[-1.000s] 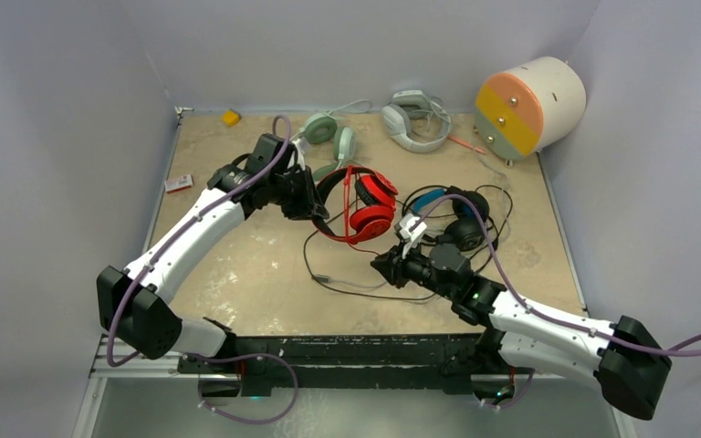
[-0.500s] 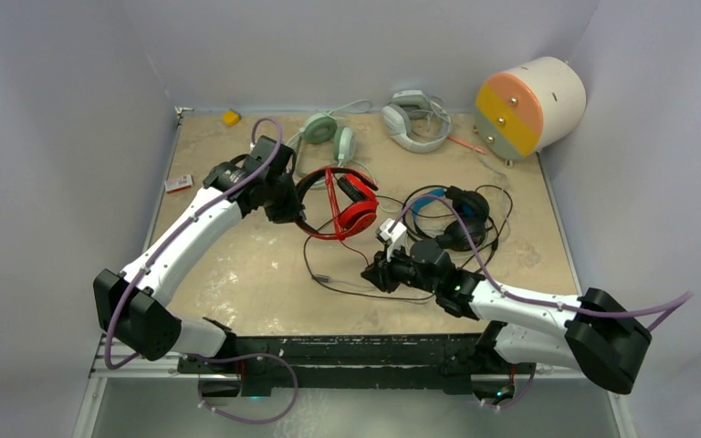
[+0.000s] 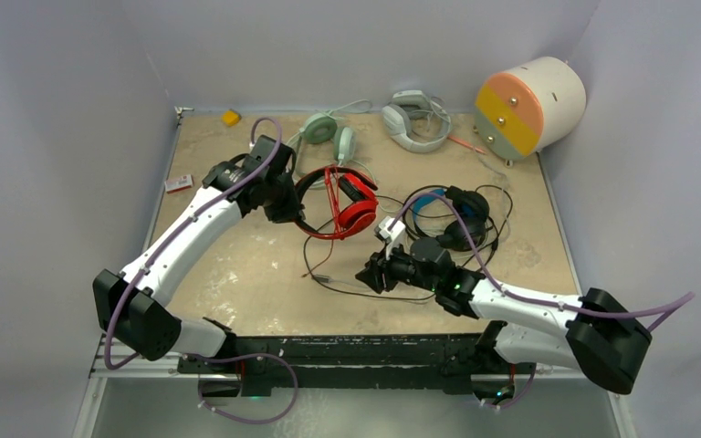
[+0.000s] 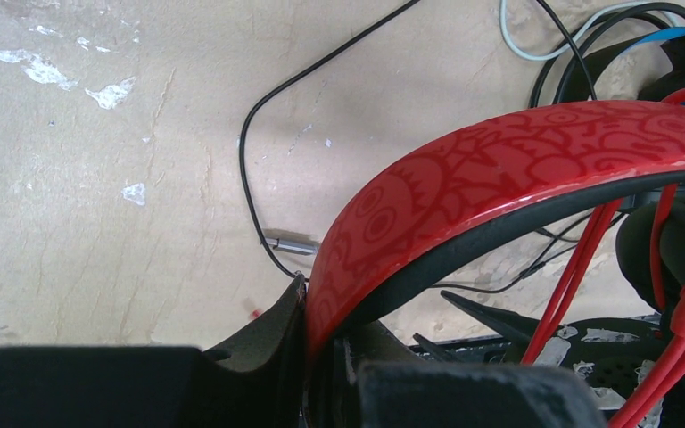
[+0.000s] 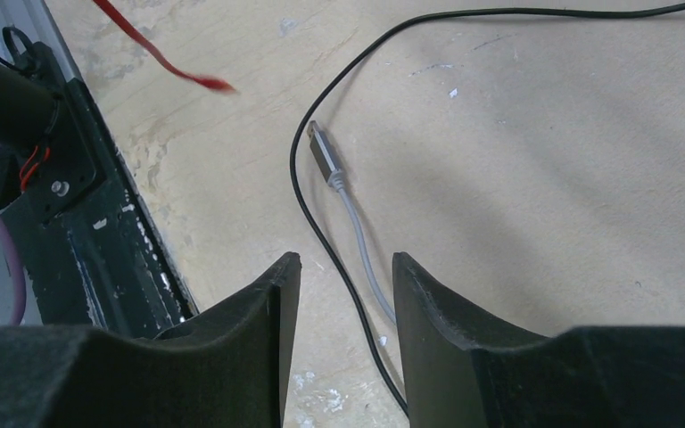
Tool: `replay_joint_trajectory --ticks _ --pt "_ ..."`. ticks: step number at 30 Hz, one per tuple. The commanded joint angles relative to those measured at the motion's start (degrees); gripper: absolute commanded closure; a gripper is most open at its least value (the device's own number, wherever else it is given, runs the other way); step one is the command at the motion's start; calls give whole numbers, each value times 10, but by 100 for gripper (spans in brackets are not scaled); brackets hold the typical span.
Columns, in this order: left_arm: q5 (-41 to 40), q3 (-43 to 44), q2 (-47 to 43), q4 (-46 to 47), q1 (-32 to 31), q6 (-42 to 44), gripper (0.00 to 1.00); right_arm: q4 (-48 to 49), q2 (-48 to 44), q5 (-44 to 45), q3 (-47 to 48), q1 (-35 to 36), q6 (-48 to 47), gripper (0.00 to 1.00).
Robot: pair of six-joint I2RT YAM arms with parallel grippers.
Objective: Wrap the headphones
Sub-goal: Wrap the headphones cable around the headphones.
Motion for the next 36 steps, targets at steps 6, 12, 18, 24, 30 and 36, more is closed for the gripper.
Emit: replay_joint_trajectory --ticks 6,12,18,24,30,36 --pt "0 38 -11 26 2 -8 100 -44 -49 20 1 0 82 46" --pt "-1 32 -9 41 2 -10 100 -149 -59 102 12 -1 341 32" --pt "-1 33 -11 52 2 -12 100 -234 -84 135 31 -10 555 20" --pt "-1 28 -12 76 2 -15 100 -507 -59 150 152 -24 823 17" --pt "-1 -3 -21 145 2 -21 100 -400 -91 93 94 -25 1032 17" --pt "-17 -7 -17 181 2 -19 100 -373 -70 89 111 -25 1119 15"
